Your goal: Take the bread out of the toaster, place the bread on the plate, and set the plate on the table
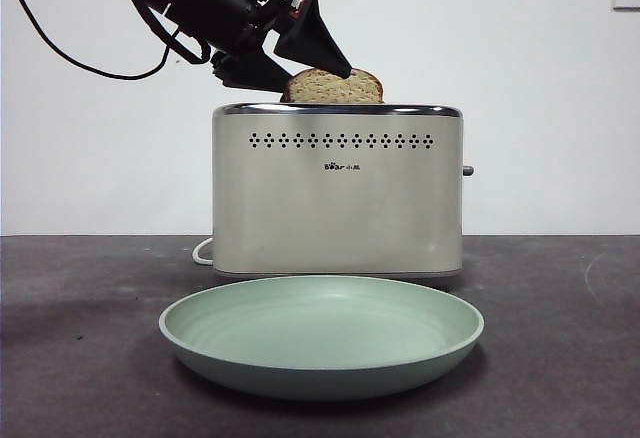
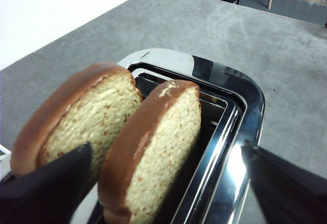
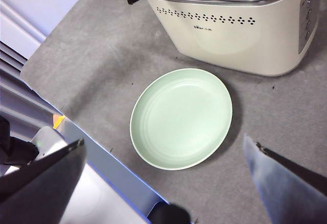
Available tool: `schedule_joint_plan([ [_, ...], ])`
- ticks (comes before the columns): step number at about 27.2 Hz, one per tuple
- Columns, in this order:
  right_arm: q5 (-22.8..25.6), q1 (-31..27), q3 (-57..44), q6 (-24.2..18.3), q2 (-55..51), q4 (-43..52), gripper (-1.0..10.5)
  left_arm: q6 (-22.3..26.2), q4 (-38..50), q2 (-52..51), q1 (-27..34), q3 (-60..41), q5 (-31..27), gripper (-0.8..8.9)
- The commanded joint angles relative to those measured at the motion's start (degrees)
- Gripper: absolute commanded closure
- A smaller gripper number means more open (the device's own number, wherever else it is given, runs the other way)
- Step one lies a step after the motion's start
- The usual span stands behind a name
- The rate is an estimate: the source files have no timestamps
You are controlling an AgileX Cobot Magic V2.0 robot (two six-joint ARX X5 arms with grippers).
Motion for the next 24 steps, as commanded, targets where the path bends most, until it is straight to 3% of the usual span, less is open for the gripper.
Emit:
schedule_joint_plan([
  [1,0.15,0.13,0.09,0.35,0.42,0.31,2.9,0.66,0.35,0.61,-0.42,-0.13,0.11,7.32],
  [4,0.17,0.13,0.09,0.35,0.81,0.31,2.9,0.61,-0.5,0.61,-0.42,-0.13,0.13,8.26],
  [14,0.13,0.13,0.09,0.39,1.03,-0.96,2.9,-0.13,-0.42,0.44,0.02,2.38,-0.13,8.22],
  [18,0.13,0.13,0.09,0.37,1.03,-0.96,2.9,-0.11,-4.22,-0.57,0.02,9.16,-0.11,8.22],
  [24,0.15,0.13,0.09,0.37,1.03,-0.94,2.9,-0.11,-17.18,-2.19,0.02,23.47,-0.17,8.21],
])
